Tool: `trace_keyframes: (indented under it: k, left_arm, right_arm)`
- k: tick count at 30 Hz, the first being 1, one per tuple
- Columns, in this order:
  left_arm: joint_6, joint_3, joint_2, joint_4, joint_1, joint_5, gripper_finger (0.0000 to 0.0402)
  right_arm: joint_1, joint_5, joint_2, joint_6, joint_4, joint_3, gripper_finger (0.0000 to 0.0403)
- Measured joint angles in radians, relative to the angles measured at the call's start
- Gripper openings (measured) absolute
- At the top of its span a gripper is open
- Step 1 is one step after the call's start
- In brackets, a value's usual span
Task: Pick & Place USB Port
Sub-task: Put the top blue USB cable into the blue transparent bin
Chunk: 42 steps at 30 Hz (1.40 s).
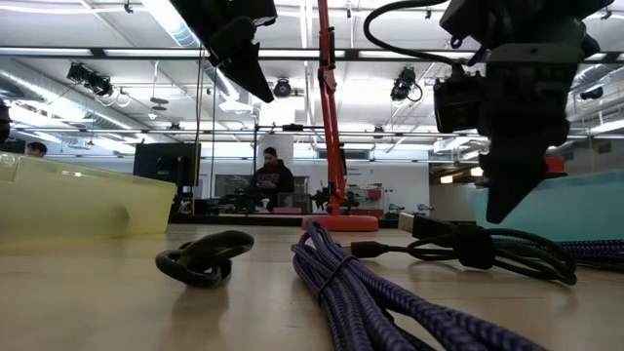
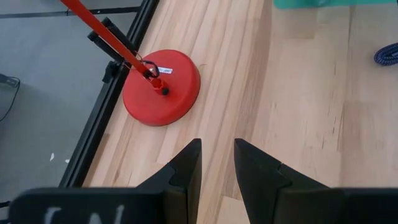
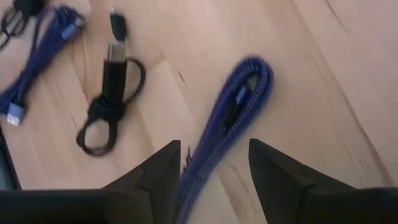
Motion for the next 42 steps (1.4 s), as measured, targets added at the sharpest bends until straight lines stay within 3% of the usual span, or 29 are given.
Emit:
trace_keyframes:
  k: [7,12,18,28,42]
  left_arm:
    - [0.001,0.000,0.000,0.001,0.000,0.000,0.0099]
    - [0.000,0.000,0.000,0.001,0.000,0.000,0.0099]
    - [0.000,0.000,0.000,-0.001,0.000,0.000,0.0099]
    - [-0.001,0.000,0.000,0.005,0.000,0.000,0.0099]
    - [-0.013,0.000,0.000,0.012,0.000,0.000,0.0099]
  right_arm:
    - [-0.012,0.067,-0.020,-0.070,-0.224,0.157,0.0190]
    - [-0.007,0.093,-0.011,-0.112,-0.289,0.213,0.0190]
    - [0.010,0.097,0.008,-0.085,-0.288,0.214,0.0190]
    - [0.018,0.007,0.190,-0.137,-0.235,0.214,0.0190]
    - [0.010,0.062,0.233,-0.174,-0.200,0.214,0.0190]
